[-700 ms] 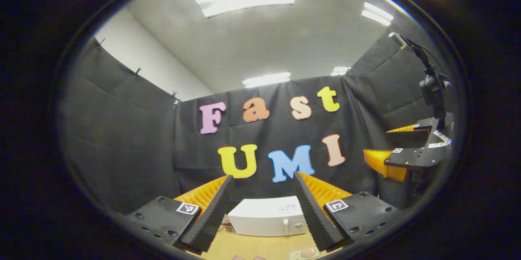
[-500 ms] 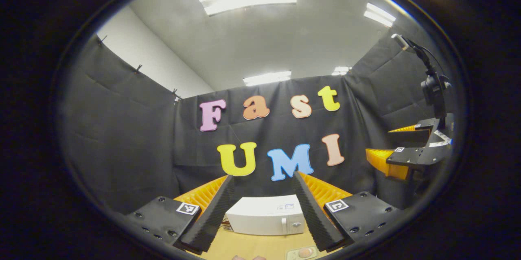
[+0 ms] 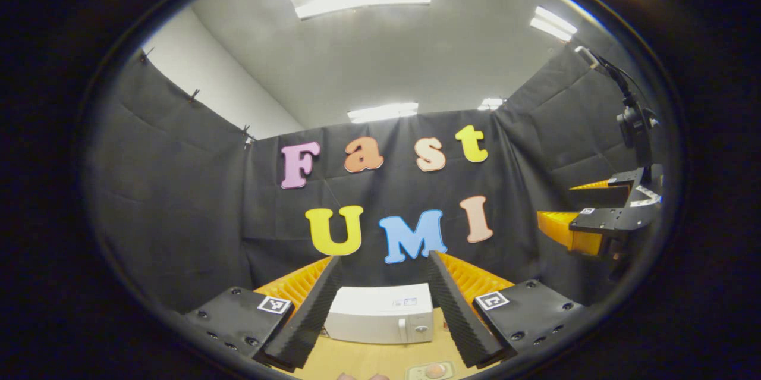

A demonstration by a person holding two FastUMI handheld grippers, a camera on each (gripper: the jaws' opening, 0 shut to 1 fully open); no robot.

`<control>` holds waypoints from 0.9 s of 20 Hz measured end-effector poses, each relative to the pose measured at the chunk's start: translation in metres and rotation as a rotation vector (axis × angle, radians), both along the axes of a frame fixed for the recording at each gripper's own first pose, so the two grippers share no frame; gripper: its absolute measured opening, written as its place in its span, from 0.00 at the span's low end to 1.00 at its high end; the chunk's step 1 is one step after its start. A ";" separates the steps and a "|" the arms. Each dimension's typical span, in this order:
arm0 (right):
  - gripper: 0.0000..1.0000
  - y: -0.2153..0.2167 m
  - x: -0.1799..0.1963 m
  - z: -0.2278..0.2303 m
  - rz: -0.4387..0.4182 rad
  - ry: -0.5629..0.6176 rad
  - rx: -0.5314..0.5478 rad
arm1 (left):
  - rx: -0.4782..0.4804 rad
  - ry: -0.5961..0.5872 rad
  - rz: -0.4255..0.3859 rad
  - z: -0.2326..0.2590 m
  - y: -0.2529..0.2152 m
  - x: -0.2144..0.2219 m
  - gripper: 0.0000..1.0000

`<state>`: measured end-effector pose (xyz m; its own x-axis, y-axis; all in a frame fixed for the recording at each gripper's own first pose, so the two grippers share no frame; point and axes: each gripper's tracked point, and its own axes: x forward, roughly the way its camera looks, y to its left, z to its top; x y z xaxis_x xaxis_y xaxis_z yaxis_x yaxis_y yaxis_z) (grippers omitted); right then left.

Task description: Open the microwave oven with the left hand, put the food in, and close the microwave oven.

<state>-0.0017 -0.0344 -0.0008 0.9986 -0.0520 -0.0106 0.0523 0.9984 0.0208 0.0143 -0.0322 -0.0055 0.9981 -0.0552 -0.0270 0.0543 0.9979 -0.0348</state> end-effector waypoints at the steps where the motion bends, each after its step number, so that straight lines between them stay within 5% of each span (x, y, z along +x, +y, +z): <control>1: 0.96 -0.002 -0.001 -0.001 -0.001 -0.001 -0.001 | 0.001 0.001 -0.005 -0.001 -0.003 0.001 0.99; 18: 0.96 -0.029 0.014 -0.015 0.025 0.012 0.015 | 0.028 0.030 -0.011 -0.008 -0.041 0.012 0.99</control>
<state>0.0120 -0.0632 -0.0159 0.9994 -0.0267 -0.0227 0.0275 0.9990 0.0354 0.0260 -0.0729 -0.0134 0.9962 -0.0649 -0.0587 0.0645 0.9979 -0.0089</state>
